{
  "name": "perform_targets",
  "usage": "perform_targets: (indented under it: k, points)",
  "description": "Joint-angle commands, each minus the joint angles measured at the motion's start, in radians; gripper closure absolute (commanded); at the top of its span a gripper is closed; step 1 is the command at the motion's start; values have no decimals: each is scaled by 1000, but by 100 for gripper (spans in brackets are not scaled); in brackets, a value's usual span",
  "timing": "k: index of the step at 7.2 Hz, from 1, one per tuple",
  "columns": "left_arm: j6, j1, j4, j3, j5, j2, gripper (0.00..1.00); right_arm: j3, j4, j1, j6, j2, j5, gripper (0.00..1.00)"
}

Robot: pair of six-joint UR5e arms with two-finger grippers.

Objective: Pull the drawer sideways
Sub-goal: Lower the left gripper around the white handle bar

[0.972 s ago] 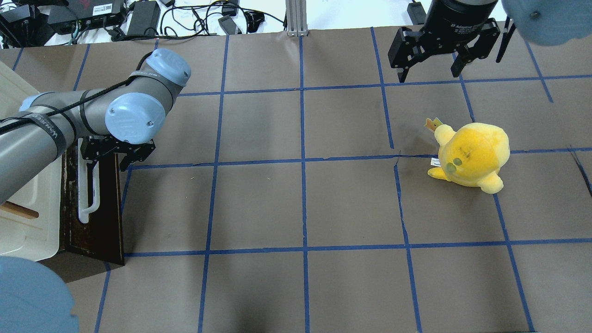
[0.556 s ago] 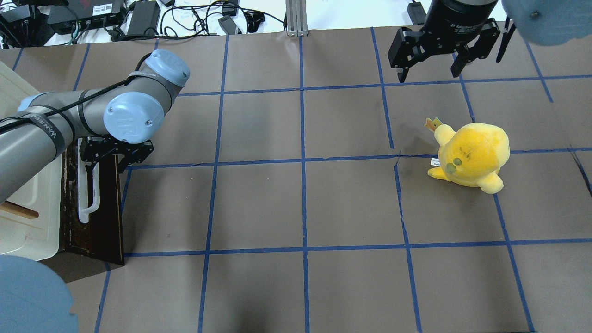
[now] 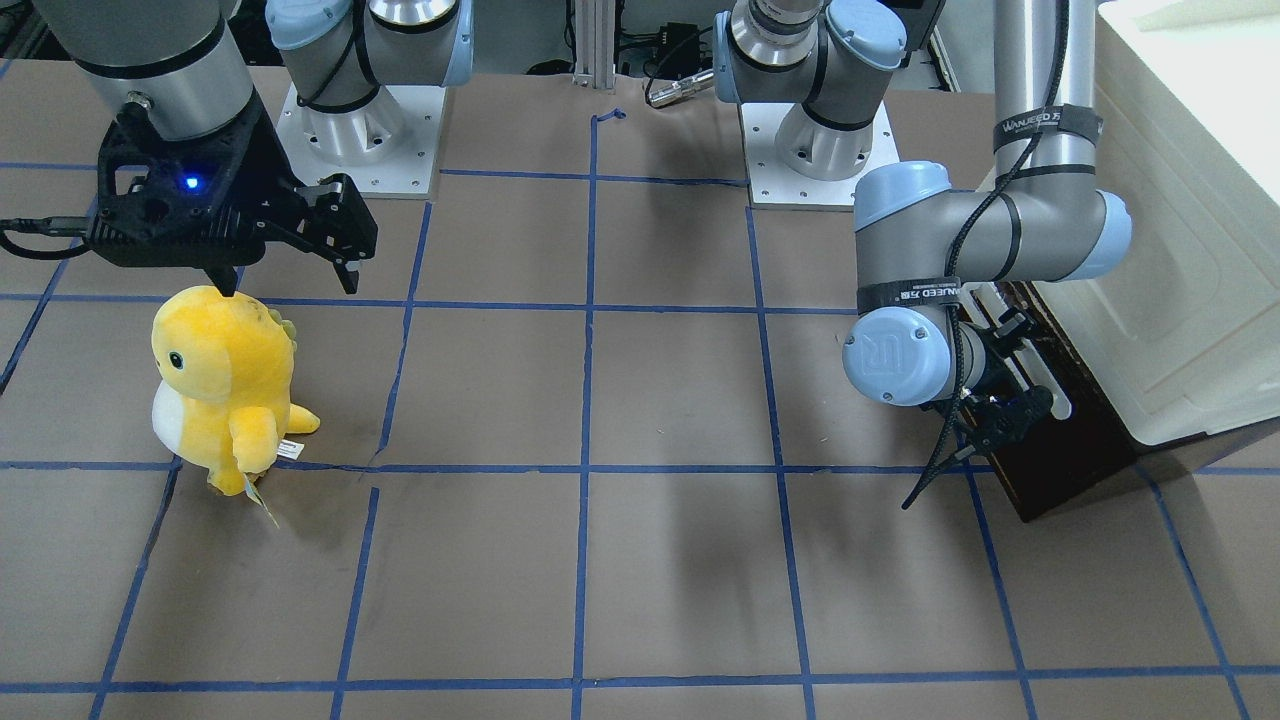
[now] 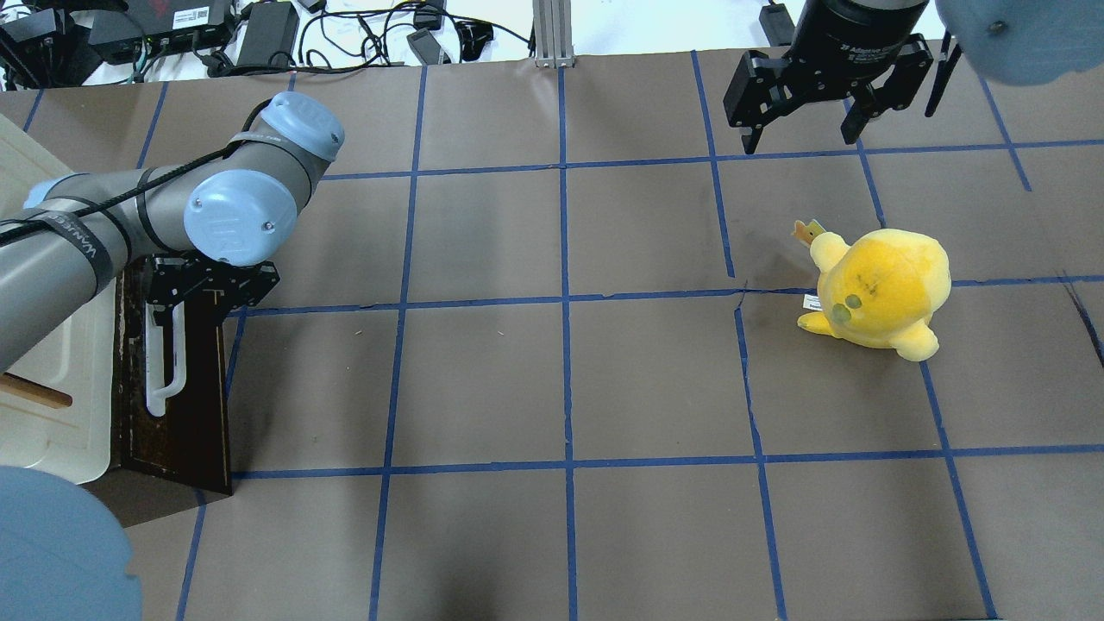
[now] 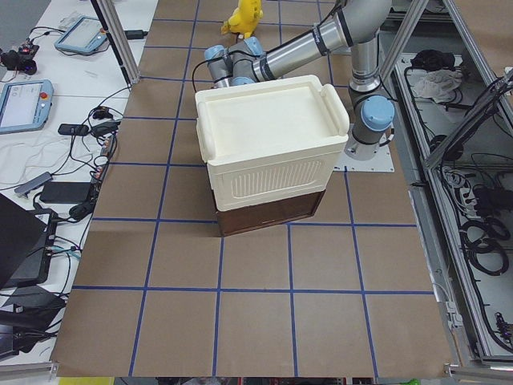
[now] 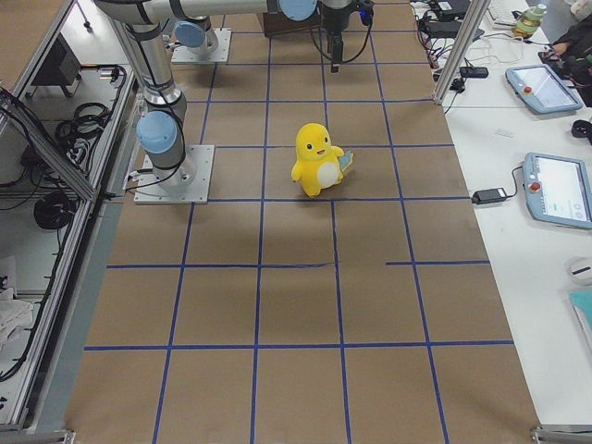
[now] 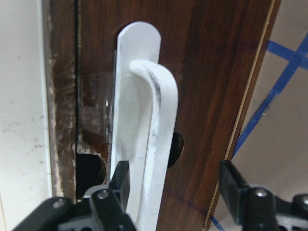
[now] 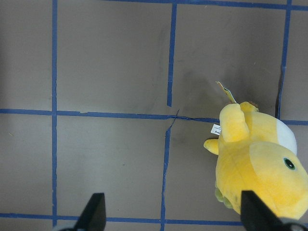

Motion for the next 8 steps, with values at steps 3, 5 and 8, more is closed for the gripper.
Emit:
perform_targets:
  k: [3, 5, 8]
  points:
    - [-10, 0, -3, -2, -5, 0, 45, 0, 0, 0, 0, 0, -1, 0]
    - [-12, 0, -12, -11, -5, 1, 45, 0, 0, 0, 0, 0, -1, 0]
    - [-12, 3, -12, -14, -4, 1, 47, 0, 0, 0, 0, 0, 1, 0]
